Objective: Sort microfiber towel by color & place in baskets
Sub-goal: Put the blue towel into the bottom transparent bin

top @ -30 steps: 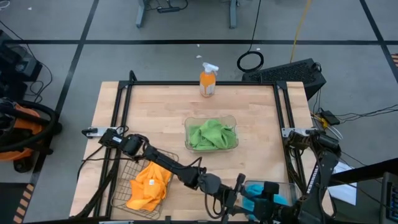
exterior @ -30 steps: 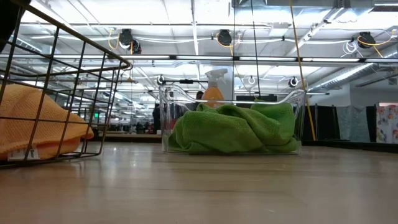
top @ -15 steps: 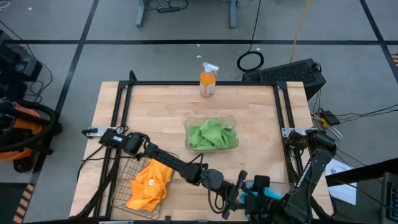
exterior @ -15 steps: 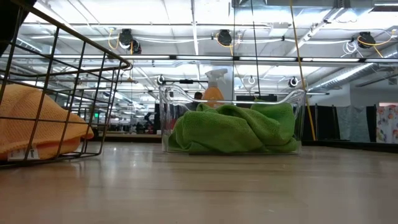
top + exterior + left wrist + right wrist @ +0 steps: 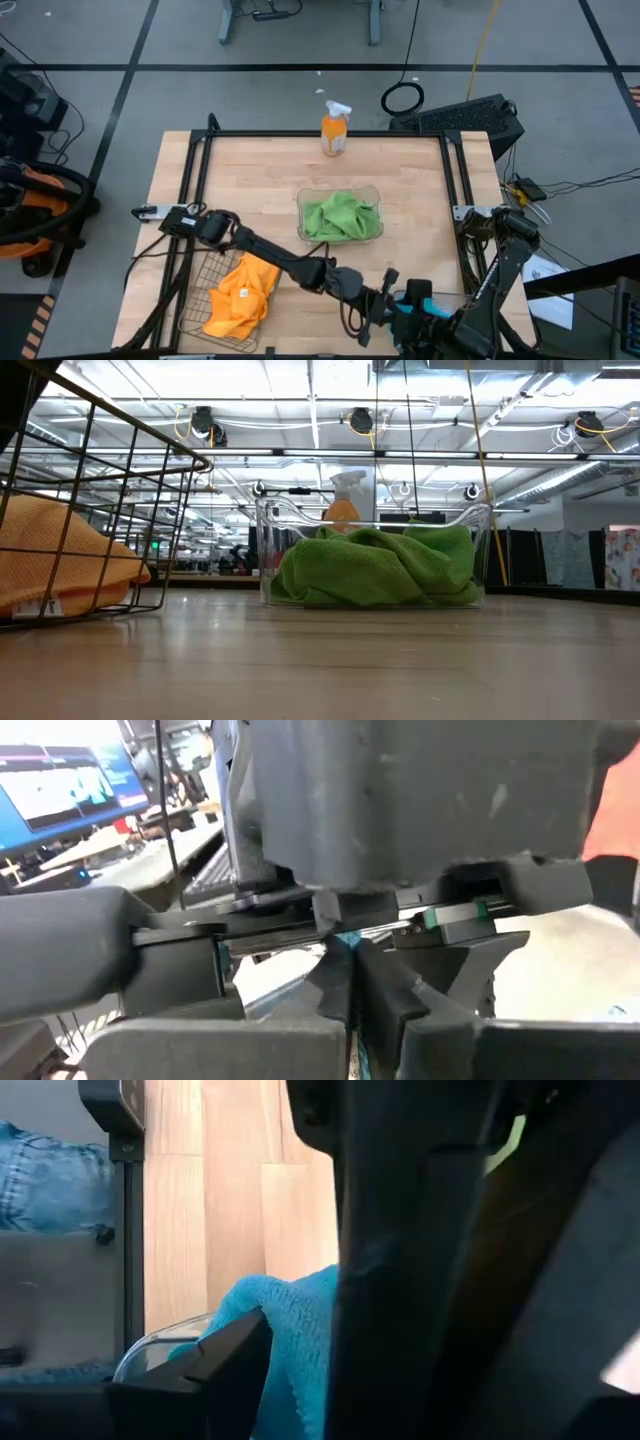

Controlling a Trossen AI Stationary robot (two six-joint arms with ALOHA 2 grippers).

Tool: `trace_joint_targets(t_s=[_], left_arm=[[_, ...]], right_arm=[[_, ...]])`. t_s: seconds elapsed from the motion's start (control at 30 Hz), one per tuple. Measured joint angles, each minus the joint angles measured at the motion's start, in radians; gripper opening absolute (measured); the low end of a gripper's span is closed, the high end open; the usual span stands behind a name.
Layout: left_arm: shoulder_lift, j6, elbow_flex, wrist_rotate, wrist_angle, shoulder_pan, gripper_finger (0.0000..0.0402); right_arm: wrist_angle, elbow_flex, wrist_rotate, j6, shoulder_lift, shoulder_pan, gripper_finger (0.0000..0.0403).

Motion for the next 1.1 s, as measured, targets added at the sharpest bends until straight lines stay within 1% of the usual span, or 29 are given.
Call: trace_joint_targets(t_s=[0.2,0.33,0.43,0.73,1.0,1.1], left_arm=[[-0.054,0.003,0.001,0.017,-0.156,0.005,0.0005],[-0.098,0.018,0.001,0.080,-0.245,0.002,0.0004],[-0.126,0.051,0.001,0.073,-0.295,-0.007,0.0004],[-0.155,0.086,-0.001,0.075,-0.321,-0.012,0.0003],[-0.159,0.110,0.000,0.073,-0.358,-0.011,0.0002],[-0.161,0.110,0.001,0.101,-0.372,-0.009,0.0002]], right_arm=[[0.002,0.000,0.018,0.004,-0.001,-0.002,0.0254],[0.030,0.000,0.043,0.009,-0.001,-0.001,0.0254],[0.049,0.000,0.045,0.046,-0.003,-0.004,0.0254],[0.177,0.001,0.066,0.027,-0.006,-0.003,0.0254],[0.183,0.000,0.101,-0.008,-0.008,-0.001,0.0254],[0.180,0.000,0.121,-0.018,-0.021,-0.001,0.0254]])
